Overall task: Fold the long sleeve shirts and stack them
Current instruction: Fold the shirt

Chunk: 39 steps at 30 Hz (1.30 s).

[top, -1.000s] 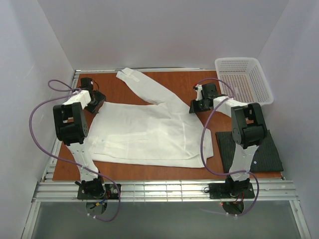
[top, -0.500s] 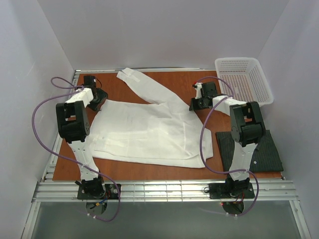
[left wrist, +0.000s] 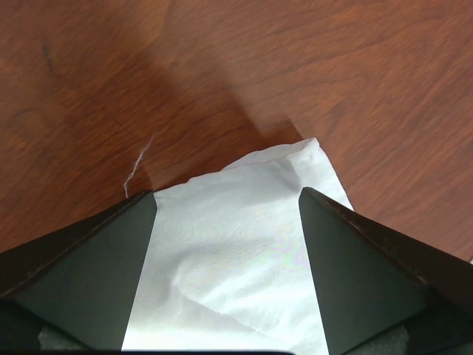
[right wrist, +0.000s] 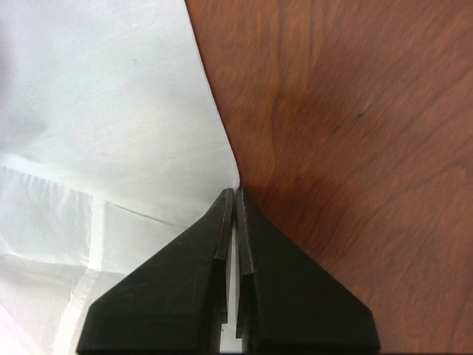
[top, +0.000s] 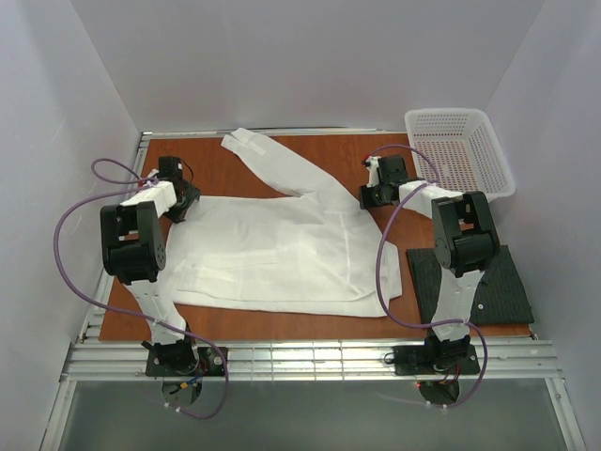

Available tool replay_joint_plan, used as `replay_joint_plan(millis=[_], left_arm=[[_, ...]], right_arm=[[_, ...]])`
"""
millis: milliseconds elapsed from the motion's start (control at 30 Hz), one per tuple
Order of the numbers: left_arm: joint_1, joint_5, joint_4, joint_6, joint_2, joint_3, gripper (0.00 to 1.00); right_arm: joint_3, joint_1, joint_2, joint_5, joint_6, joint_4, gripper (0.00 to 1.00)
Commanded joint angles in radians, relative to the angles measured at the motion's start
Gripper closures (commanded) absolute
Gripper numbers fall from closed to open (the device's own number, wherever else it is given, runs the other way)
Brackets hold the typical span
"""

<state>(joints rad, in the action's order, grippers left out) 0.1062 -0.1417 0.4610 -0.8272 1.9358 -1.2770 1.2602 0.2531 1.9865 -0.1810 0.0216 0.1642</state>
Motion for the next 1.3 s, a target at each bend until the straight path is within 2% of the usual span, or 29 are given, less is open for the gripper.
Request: replay_joint_plan(millis=[0, 200, 500, 633, 1000, 1233, 1267], left_arm=[[0.024, -0.081, 0.125, 0.022, 0.023, 0.091, 0.24], [0.059, -0.091, 0.123, 0.033, 0.026, 0.07, 0.24], [0.059, -0.062, 0.206, -0.015, 0.008, -0.12, 0.18], [0.052, -0.048, 0.243, -0.055, 0.021, -0.211, 0.18], [-0.059, -0.142, 0.439, -0.115, 0.238, -0.499, 0.3], [-0.092, -0.196, 0.521, -0.135, 0.321, -0.61, 0.32], [-0.123, -0.199, 0.534, -0.135, 0.33, -0.616, 0.32]], right_arm=[[-0.005, 0.0, -0.048, 0.093, -0.003, 0.018, 0.99], [-0.005, -0.009, -0.106, 0.215, 0.017, 0.003, 0.99], [-0.001, -0.006, -0.117, 0.149, -0.018, 0.0, 0.99], [0.001, 0.017, -0.103, 0.172, -0.066, 0.0, 0.99], [-0.022, 0.055, -0.104, 0.271, -0.081, -0.029, 0.99], [-0.041, 0.071, -0.112, 0.298, -0.091, -0.041, 0.99], [-0.045, 0.074, -0.114, 0.298, -0.092, -0.045, 0.99]])
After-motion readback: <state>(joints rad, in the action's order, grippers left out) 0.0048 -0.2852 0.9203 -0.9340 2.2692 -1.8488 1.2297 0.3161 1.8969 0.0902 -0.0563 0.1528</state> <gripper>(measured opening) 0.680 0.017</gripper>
